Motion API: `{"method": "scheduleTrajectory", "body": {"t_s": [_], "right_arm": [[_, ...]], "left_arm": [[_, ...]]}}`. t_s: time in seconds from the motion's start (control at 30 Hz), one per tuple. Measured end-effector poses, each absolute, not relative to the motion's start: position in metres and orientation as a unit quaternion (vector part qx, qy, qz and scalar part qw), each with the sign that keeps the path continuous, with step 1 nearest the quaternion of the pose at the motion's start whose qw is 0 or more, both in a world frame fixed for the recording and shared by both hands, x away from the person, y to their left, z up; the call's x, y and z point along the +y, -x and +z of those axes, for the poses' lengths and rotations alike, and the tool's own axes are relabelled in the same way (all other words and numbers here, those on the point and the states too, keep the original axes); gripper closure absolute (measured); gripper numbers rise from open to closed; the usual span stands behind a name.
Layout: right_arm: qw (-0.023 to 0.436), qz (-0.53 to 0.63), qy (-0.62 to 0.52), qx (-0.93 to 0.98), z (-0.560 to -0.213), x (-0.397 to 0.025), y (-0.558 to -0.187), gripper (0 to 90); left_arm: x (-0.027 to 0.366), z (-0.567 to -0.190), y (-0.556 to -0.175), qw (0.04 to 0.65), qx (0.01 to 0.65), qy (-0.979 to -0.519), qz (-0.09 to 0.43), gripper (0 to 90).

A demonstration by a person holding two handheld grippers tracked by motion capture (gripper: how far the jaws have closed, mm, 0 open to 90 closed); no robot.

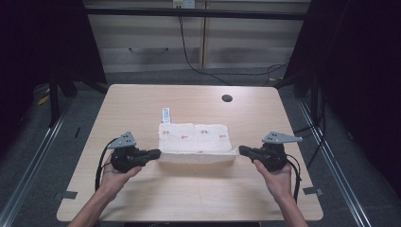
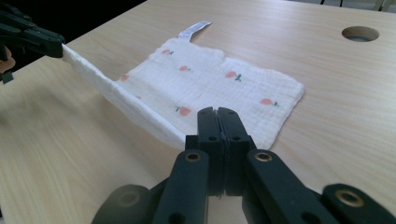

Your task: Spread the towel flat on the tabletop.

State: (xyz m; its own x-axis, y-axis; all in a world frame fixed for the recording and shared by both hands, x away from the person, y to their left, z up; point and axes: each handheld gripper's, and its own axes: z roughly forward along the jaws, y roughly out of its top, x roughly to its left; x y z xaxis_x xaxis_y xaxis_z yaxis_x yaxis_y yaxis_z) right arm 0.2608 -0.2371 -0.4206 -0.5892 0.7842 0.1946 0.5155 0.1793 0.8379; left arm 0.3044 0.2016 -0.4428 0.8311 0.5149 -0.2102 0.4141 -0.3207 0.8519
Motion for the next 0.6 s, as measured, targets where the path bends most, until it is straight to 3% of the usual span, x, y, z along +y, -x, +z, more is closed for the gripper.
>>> {"method": "scheduleTrajectory", "body": {"t_s": [0.6], "right_arm": [[0.085, 0.449, -0.438, 0.774, -0.463, -0.237, -0.215, 88.5]], "left_arm": [[0.201, -0.474, -0.268, 0.457, 0.266, -0.848, 0.039, 86.1]]}}
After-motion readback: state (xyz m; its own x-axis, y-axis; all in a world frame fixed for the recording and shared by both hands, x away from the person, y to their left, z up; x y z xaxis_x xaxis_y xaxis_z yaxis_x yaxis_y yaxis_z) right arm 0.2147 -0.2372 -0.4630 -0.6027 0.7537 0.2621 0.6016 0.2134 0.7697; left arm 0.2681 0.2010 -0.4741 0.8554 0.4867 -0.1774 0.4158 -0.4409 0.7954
